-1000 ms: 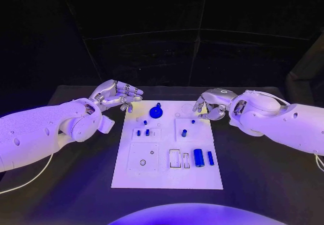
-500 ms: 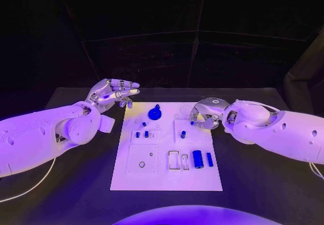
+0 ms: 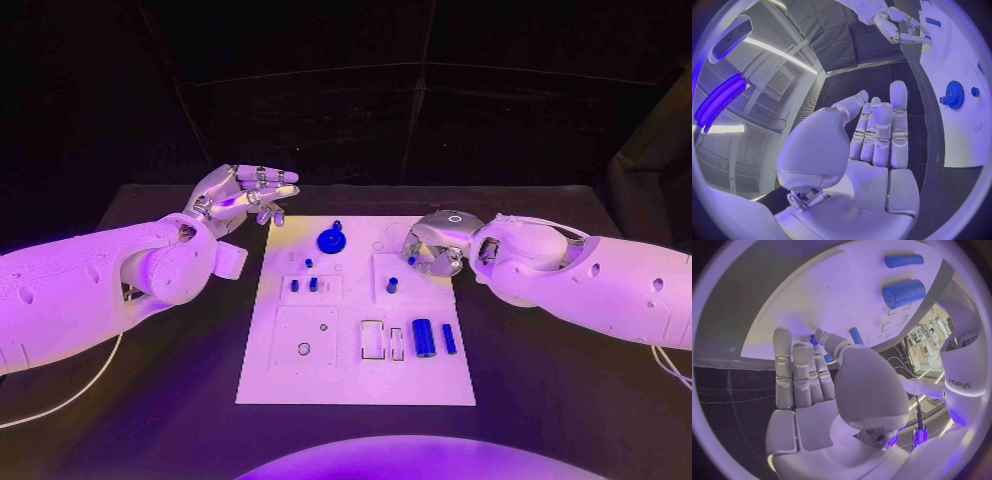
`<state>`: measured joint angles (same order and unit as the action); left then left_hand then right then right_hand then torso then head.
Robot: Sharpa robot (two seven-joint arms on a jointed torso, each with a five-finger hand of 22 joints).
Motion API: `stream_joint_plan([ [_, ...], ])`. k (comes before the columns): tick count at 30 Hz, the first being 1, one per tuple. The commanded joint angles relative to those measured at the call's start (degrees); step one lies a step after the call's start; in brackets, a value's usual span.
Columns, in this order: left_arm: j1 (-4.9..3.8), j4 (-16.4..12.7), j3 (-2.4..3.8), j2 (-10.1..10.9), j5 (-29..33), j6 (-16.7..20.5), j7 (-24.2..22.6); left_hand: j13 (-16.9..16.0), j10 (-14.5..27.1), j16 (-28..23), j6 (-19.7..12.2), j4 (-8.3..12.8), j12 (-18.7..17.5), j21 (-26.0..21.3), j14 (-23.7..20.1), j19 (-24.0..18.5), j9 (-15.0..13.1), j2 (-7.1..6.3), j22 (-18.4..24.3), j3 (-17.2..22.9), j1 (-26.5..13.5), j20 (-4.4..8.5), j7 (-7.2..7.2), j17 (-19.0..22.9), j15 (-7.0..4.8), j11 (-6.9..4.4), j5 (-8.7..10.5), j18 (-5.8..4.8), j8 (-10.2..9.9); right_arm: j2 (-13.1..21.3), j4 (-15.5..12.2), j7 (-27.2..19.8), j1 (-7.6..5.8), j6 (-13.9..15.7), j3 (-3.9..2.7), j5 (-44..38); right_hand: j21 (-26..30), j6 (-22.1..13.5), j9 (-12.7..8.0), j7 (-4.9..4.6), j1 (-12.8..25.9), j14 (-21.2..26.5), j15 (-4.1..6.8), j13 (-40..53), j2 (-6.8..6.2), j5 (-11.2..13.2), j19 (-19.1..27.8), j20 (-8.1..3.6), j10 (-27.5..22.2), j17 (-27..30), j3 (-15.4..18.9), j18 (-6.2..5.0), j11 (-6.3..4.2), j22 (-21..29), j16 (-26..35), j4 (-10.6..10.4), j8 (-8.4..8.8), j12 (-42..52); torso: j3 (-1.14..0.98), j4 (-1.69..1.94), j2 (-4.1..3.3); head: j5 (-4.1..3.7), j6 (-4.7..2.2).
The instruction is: Assemble the parts on the task board
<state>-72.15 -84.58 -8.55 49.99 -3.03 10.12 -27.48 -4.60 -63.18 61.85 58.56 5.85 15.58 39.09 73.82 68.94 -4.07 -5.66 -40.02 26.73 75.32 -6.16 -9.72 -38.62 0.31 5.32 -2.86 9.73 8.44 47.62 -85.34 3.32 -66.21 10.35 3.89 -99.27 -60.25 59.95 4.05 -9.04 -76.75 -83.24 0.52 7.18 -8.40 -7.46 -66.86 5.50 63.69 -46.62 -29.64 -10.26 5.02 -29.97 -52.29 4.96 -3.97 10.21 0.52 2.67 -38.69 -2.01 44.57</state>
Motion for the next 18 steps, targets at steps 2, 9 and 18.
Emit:
stream_joint_plan([
  [2, -0.08, 0.10, 0.03, -0.08, 0.68, -0.96, -0.86, -0.07, -0.05, -0.09, 0.24, 0.09, 0.27, -0.16, -0.27, -0.35, -0.01, 0.46, 0.07, -0.40, -0.17, 0.05, 0.03, 0.06, 0.09, 0.07, 0.13, 0.76, 0.21, -0.30, 0.29, 0.10, 0.01, -0.78, 0.06, -0.59, -0.78, 0.77, 0.12, -0.01, 0.53, -0.52, -0.17, -0.69, 0.68, 0.61, -0.60, -0.07, 0.70, -0.75, -0.92, 0.37, -0.02, -0.83, -1.06, -0.06, 0.06, -0.38, 0.00, -0.01, 0.06, 0.03, 0.16],
  [9, -0.09, 0.16, 0.03, -0.04, 0.68, -1.23, -0.52, -0.05, 0.03, -0.16, 0.19, 0.05, 0.32, -0.23, -0.30, -0.33, 0.02, 0.40, 0.12, -0.57, -0.30, 0.03, 0.00, 0.23, 0.13, 0.11, 0.12, 0.74, 0.20, -0.61, 0.49, 0.60, 0.02, -0.96, 0.06, -0.78, -6.85, 3.95, 0.71, 0.92, -0.36, -2.38, 0.54, -1.48, 3.21, 4.38, -4.86, -0.55, 4.11, -7.48, -3.65, 1.93, -1.00, -11.20, -7.93, 0.02, -1.09, 0.60, 0.03, -0.04, 0.02, 0.03, 0.36],
  [18, -0.09, 0.14, 0.03, 0.08, 0.68, -1.52, -0.16, -0.04, 0.08, -0.16, 0.16, 0.04, 0.33, -0.27, -0.29, -0.32, 0.03, 0.38, 0.15, -0.64, -0.35, 0.03, -0.02, 0.22, 0.15, 0.12, 0.12, 0.73, 0.18, -1.00, 0.54, 2.41, 0.06, 0.00, 0.06, -2.52, -10.61, 6.87, 1.46, 1.90, -0.51, -2.55, 1.34, -1.52, 4.25, 4.58, -6.90, -1.32, 7.46, -8.59, -4.55, 2.81, -2.15, -17.09, -9.83, 0.53, -2.19, 1.54, 0.05, 0.00, 0.03, 0.00, 0.60],
])
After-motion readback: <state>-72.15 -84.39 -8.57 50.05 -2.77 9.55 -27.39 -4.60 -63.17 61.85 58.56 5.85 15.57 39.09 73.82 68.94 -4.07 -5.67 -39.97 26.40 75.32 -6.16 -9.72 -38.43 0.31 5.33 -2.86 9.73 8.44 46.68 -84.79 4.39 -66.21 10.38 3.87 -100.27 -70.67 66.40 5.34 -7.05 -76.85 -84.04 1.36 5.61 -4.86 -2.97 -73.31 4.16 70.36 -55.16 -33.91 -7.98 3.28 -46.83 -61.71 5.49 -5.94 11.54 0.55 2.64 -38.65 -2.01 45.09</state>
